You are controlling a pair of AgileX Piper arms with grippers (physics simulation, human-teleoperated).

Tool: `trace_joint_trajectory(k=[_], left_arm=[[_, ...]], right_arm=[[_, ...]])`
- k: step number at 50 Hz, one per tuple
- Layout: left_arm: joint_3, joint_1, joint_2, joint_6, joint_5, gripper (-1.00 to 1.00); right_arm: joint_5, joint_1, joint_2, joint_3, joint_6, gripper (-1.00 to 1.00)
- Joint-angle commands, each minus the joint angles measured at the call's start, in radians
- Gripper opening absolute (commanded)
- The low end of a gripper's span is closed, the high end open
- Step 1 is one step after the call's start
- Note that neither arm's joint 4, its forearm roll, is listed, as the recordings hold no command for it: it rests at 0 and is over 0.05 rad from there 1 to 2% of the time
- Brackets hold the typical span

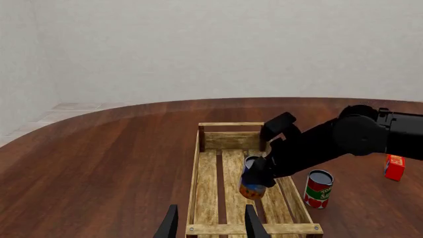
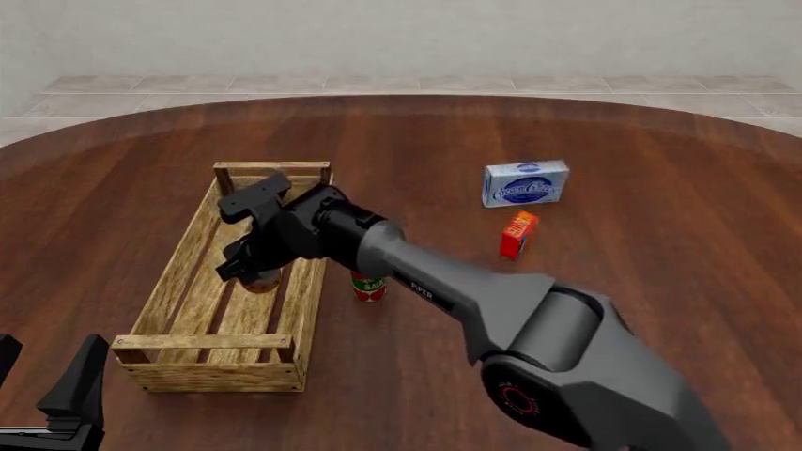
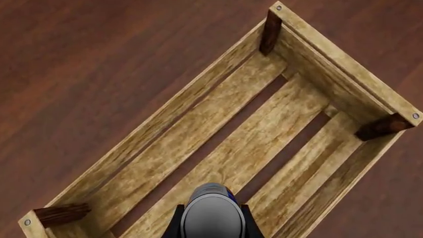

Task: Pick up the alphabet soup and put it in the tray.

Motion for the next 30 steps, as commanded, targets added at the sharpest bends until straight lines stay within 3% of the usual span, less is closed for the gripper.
trace_joint_trajectory(k=[1, 26, 27, 30], left_arm=[[0.0, 0.0, 0.0, 0.0, 0.0, 1.0], [0.0, 0.0, 0.0, 0.0, 0.0, 1.0], [0.0, 0.0, 0.0, 0.0, 0.0, 1.0], [0.0, 0.0, 0.0, 0.0, 0.0, 1.0]], right_arm=[[0.002, -0.002, 0.003, -0.019, 0.02, -1.0], [0.002, -0.002, 0.003, -0.019, 0.02, -1.0], [0.002, -0.002, 0.003, -0.019, 0.02, 1.0], [0.002, -0.002, 0.003, -0.019, 0.02, 1.0]])
